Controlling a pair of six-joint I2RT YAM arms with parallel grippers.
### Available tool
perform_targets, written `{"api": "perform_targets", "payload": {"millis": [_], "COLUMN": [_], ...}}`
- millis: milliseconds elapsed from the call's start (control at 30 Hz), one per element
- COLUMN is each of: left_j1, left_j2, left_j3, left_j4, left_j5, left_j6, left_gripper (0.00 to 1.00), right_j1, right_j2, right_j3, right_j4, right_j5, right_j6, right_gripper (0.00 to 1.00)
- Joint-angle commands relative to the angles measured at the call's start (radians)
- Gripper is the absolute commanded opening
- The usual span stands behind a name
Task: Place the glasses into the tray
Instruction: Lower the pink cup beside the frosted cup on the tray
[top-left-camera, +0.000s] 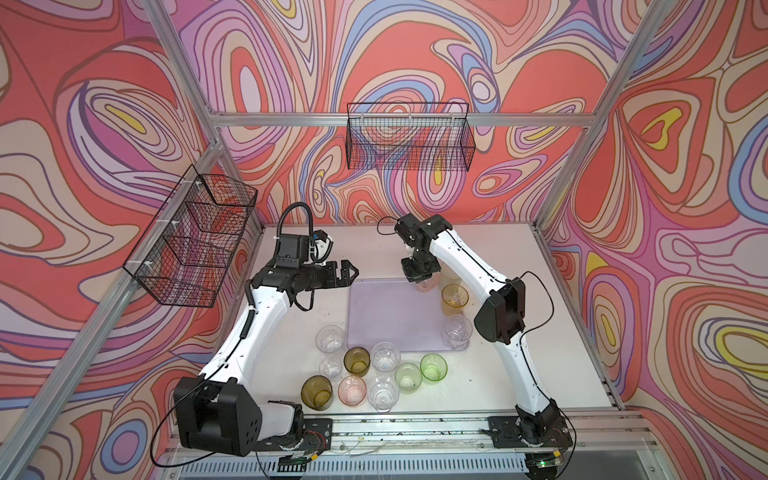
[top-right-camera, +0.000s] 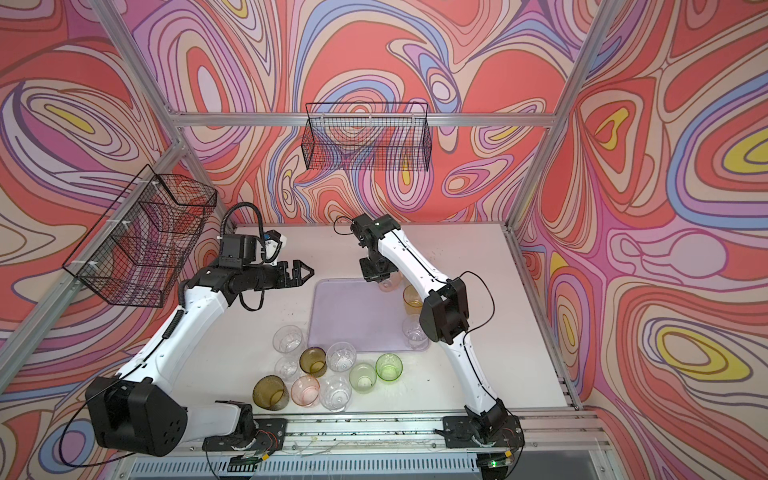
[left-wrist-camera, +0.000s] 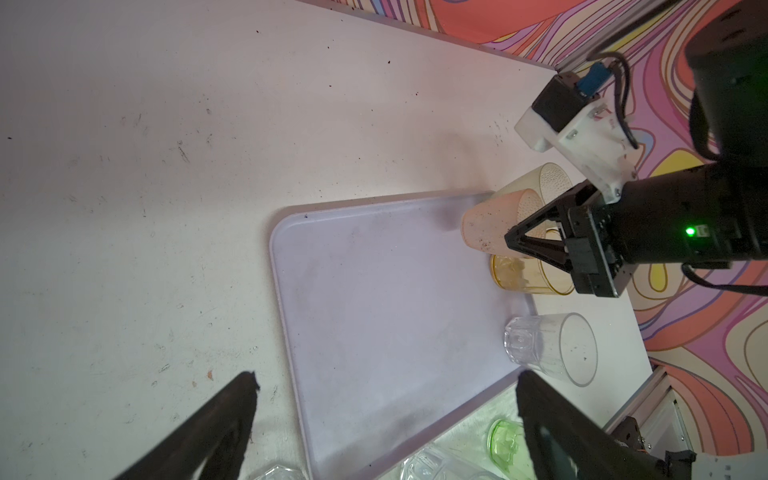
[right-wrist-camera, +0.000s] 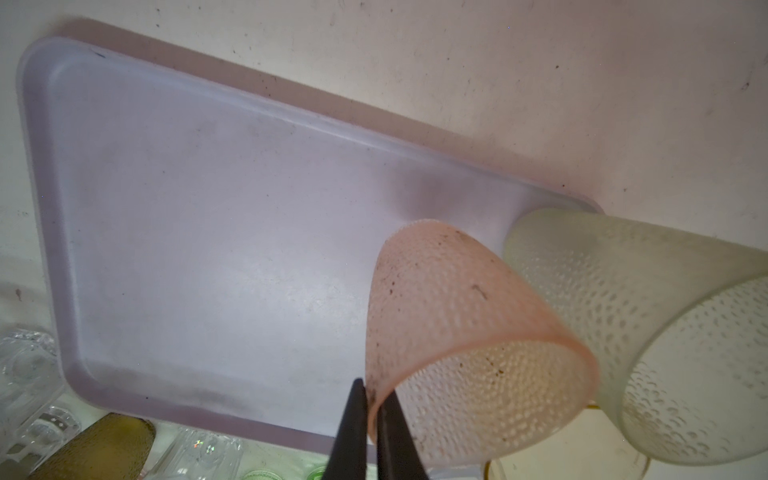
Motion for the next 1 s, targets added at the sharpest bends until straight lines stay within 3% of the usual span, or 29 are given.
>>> {"api": "perform_targets", "payload": {"millis": [0, 967], "left_j1": [0.004, 0.004], "left_j2": [-0.006, -0.015], "left_j3": [-0.006, -0.003], "left_j4": [0.004, -0.001], "left_j5": [-0.003, -0.018], "left_j6": [0.011, 0.020], "left_gripper": [1.00, 1.00], "right_j1": [-0.009, -0.023], "right_j2": [0.034, 0.122], "right_j3": [0.030, 0.054], "right_j4": [0.021, 0.017], "right_j5": [-0.008, 0.073], "right_j6": [-0.023, -0.063], "right_gripper": [0.00, 0.00]}}
